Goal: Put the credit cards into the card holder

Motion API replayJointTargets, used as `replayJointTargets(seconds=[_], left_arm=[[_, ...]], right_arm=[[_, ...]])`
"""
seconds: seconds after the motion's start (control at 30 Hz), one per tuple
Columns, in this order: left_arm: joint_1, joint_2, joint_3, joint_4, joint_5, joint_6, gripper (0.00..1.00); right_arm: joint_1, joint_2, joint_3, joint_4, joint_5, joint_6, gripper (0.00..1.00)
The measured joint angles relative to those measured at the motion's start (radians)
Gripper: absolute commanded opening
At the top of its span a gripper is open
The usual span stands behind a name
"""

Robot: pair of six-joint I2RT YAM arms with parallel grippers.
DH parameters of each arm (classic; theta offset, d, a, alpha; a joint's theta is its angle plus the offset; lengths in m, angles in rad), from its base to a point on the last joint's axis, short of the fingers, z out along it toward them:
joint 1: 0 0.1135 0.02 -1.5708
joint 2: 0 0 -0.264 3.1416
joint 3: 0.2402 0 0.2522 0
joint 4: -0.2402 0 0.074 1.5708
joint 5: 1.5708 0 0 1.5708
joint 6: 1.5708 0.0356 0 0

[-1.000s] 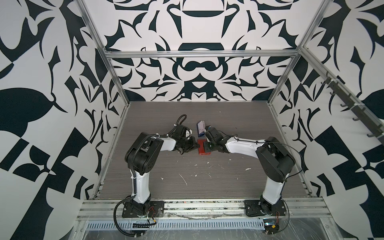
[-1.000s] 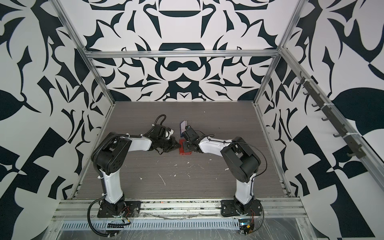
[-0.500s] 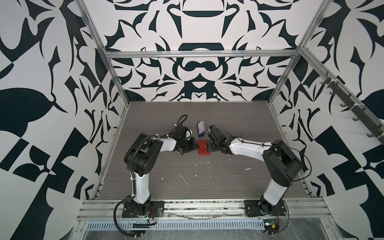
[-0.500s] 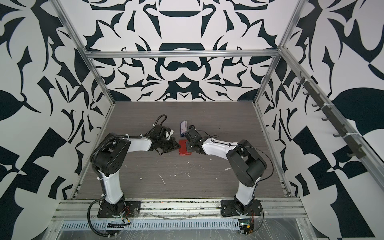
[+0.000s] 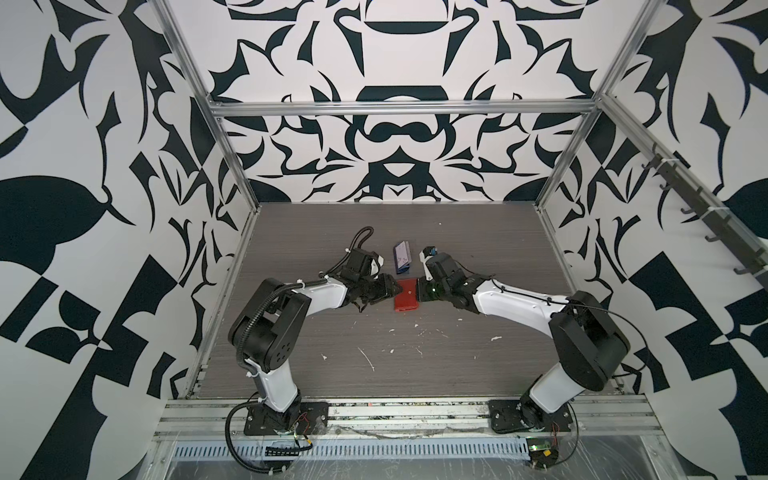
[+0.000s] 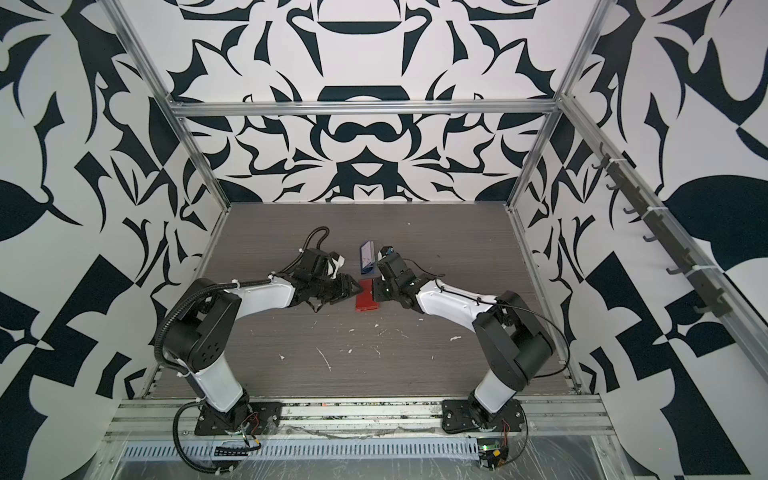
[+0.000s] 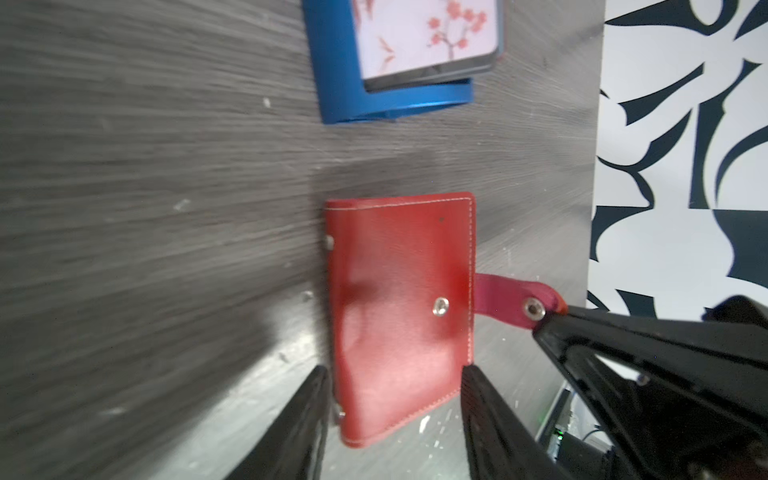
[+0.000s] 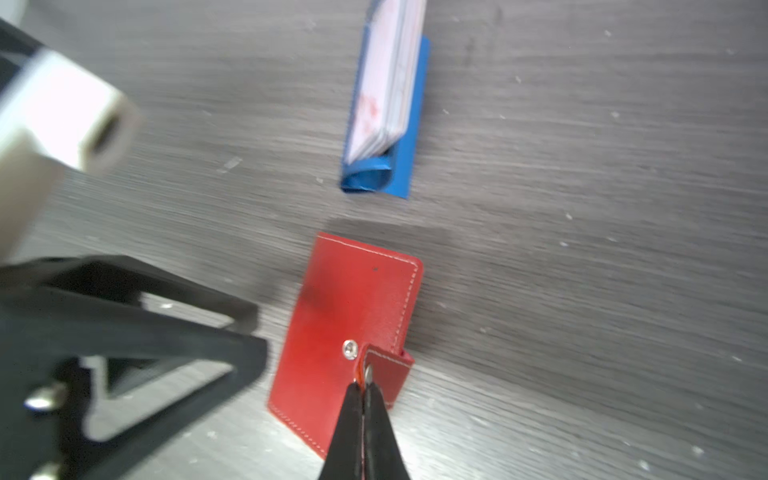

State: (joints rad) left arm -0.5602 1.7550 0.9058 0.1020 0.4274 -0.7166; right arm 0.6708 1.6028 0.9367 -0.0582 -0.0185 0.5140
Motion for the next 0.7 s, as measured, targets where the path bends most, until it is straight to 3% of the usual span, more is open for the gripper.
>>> replayJointTargets(seconds=[0.7], left_arm=[[-0.028,-0.045,-0.048,0.057,-0.03,0.017,0.69]], right_arm=[[-0.019,-0.095,-0.078,0.139,-0.134,0.046,0.0]])
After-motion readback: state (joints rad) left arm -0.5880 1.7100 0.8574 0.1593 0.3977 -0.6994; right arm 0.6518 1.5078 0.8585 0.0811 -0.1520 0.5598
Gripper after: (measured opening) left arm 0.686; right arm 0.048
